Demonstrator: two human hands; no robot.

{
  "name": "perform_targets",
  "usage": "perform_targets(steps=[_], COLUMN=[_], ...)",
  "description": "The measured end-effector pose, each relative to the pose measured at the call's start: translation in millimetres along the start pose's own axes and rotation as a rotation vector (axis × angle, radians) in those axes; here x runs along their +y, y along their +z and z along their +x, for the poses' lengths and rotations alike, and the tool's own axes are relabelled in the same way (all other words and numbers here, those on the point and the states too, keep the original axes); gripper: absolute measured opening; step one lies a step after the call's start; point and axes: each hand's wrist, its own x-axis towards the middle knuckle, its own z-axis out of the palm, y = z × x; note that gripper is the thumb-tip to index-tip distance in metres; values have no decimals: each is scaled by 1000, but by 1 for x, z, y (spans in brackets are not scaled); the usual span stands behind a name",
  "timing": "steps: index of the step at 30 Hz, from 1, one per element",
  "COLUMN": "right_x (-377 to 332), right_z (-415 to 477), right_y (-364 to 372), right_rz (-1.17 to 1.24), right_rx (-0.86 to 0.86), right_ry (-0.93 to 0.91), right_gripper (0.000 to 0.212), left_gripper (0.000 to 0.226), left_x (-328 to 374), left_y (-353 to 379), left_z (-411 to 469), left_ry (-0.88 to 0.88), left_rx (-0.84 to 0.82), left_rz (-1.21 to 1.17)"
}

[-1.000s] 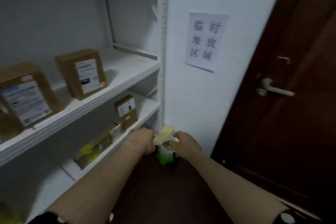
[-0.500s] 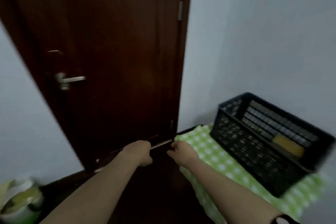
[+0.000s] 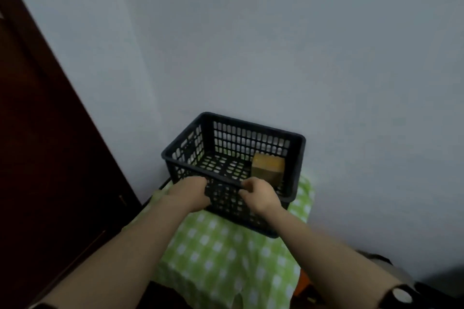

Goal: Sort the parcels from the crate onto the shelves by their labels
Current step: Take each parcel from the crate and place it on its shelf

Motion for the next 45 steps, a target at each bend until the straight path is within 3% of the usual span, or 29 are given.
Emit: perform_targets(steps=[4, 10, 16, 21, 27, 30, 34, 36, 38, 40, 43, 45], right_x=[24, 58, 93, 114, 132, 134, 131, 126, 114, 100, 73, 54], right_z=[62, 168, 245, 275, 285, 281, 270, 260, 245, 226, 190, 167], right_y=[-27, -54, -56, -43, -38, -37, -42, -49, -60, -67, -65, -60], right_rz=[61, 96, 17, -114, -73, -22, 70, 167, 393, 687, 1043, 1156], right_rx=[106, 204, 192, 78, 65, 70, 162, 272, 414, 445, 115, -124], right_ry=[109, 314, 391, 394, 444, 447, 429, 419, 427, 445, 361, 259], right_gripper=[33, 36, 40, 38, 38, 41, 37, 37, 52, 80, 118, 104], left_gripper=[27, 46, 72, 102, 97, 101, 89, 72, 46, 31, 25, 36], left_x=[24, 67, 102, 116, 118, 118, 104, 93, 81, 70, 53, 37], left_y=[-12, 3, 53, 99, 122, 119, 96, 70, 39, 8, -25, -39], left_z=[97, 249, 367, 423, 439, 429, 411, 400, 380, 348, 278, 227], left_ry=[124, 274, 442, 476, 447, 392, 215, 171, 134, 81, 58, 50], left_rx=[18, -115, -230, -306, -177, -215, -337, -420, -483, -540, -534, -480], left_rz=[-13, -4, 72, 167, 261, 231, -21, -205, -498, -806, -1177, -1314])
